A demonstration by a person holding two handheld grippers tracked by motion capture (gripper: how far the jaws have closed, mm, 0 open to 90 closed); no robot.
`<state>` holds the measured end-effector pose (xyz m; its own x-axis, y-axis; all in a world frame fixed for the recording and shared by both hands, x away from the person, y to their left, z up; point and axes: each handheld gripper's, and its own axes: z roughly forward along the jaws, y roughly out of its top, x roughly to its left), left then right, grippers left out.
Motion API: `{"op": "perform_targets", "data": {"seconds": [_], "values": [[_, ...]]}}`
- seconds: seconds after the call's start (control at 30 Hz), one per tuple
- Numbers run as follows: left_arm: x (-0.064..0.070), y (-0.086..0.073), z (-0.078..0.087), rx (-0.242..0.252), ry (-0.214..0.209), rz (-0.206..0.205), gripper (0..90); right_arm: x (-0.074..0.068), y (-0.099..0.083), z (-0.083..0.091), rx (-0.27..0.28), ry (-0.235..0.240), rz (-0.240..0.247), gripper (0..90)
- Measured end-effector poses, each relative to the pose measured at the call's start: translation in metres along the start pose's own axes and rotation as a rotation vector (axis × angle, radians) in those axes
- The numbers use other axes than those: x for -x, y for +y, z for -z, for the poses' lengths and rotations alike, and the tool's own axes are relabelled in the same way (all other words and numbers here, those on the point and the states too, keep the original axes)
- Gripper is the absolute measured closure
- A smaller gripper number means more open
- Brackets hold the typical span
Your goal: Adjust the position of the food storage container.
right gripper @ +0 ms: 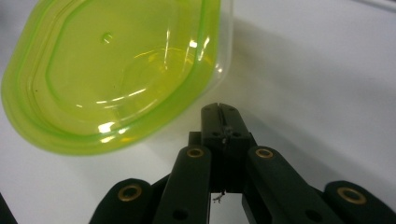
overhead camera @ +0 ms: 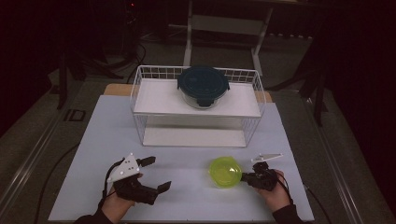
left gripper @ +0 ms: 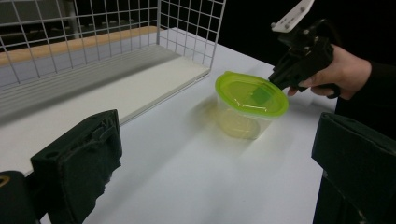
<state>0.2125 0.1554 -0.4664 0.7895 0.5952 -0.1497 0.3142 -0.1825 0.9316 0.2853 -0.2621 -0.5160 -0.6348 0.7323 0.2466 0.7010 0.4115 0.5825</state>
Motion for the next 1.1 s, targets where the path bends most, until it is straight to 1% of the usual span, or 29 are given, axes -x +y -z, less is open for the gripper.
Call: {"op": "perform_targets", "data": {"seconds": [0.3, 0.43, 0.53, 0.57, 0.67, 0.9, 1.03, 1.1], "values": [[0.0, 0.0, 0.0, 0.002, -0.001, -0.001, 1.2, -0.013, 0.0, -0.005, -0.015, 0.038, 0.02, 90.0], [0.0, 0.0, 0.0, 0.004, 0.0, 0.002, 1.2, -0.02, 0.003, -0.01, -0.022, 0.055, 0.041, 90.0], [0.0, 0.001, 0.0, 0.006, 0.0, 0.002, 1.2, -0.024, 0.006, -0.012, -0.025, 0.057, 0.046, 90.0], [0.0, 0.0, 0.0, 0.005, 0.0, 0.001, 1.2, -0.027, 0.008, -0.015, -0.023, 0.066, 0.051, 90.0], [0.0, 0.0, 0.0, 0.004, -0.001, 0.0, 1.2, -0.031, 0.01, -0.018, -0.024, 0.078, 0.057, 90.0], [0.0, 0.0, 0.001, 0.004, 0.0, 0.0, 1.2, -0.039, 0.017, -0.027, -0.034, 0.094, 0.078, 90.0], [0.0, 0.0, 0.001, 0.004, 0.001, -0.003, 1.2, -0.046, 0.021, -0.033, -0.044, 0.105, 0.1, 90.0], [0.0, 0.0, 0.001, 0.005, 0.0, -0.004, 1.2, -0.047, 0.022, -0.034, -0.045, 0.096, 0.11, 90.0]]}}
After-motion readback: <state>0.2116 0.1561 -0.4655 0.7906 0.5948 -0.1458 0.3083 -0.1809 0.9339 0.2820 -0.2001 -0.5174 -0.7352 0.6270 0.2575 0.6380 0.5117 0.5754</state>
